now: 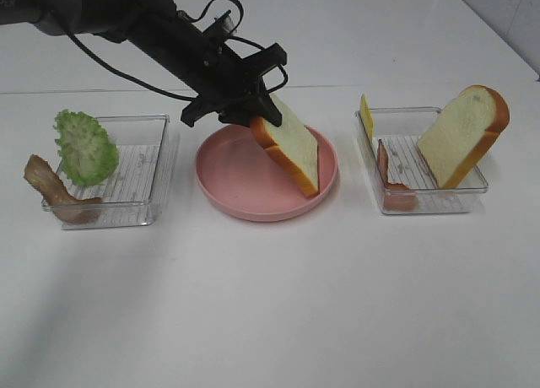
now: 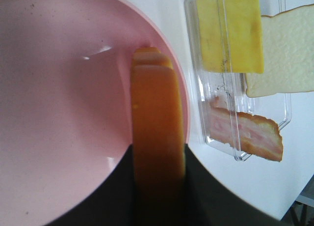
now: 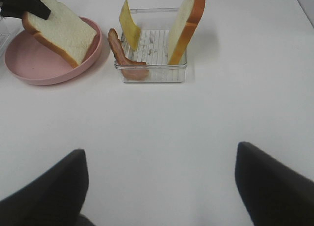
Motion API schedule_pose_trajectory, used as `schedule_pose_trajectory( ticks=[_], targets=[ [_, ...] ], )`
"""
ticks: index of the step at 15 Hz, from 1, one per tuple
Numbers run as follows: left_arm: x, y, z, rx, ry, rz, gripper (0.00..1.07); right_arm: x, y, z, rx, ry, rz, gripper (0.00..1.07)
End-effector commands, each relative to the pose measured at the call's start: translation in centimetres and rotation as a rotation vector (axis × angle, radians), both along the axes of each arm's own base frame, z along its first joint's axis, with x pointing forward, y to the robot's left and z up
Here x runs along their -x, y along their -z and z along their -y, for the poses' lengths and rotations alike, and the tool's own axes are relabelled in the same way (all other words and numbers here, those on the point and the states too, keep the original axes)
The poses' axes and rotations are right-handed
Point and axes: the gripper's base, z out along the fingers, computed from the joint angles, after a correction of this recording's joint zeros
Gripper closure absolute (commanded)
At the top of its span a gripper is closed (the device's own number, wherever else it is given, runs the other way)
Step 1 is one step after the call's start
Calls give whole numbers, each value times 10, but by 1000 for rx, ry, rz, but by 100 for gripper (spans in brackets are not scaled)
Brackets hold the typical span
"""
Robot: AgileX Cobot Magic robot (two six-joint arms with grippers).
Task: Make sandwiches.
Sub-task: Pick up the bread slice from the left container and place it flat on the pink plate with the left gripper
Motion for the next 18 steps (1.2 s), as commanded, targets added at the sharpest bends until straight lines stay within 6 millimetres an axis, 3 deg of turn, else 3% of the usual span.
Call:
schedule_pose_trajectory(
  ticks=[1,2,3,6,7,11,14,18],
  targets=[
    [-1,7,2,34,-19,-27,107,1,0,0,6,-1,23,30],
    [-1,9,2,31,-19,-32,106,1,0,0,6,-1,23,30],
    [-1,10,2,30,-19,-31,95,1,0,0,6,-1,23,30],
    [-1,8,2,26,-7,-10,42,1,0,0,6,-1,23,30],
    [-1,5,2,22,17,18,30,1,0,0,6,-1,23,30],
    [0,-10,-1,-52,143,173,26,1,0,0,6,-1,23,30],
    [1,-20,-1,-209,216,211,26,1,0,0,6,-1,22,30],
    [-3,-54,-5,-401,197,231,26,1,0,0,6,-1,22,30]
  ],
)
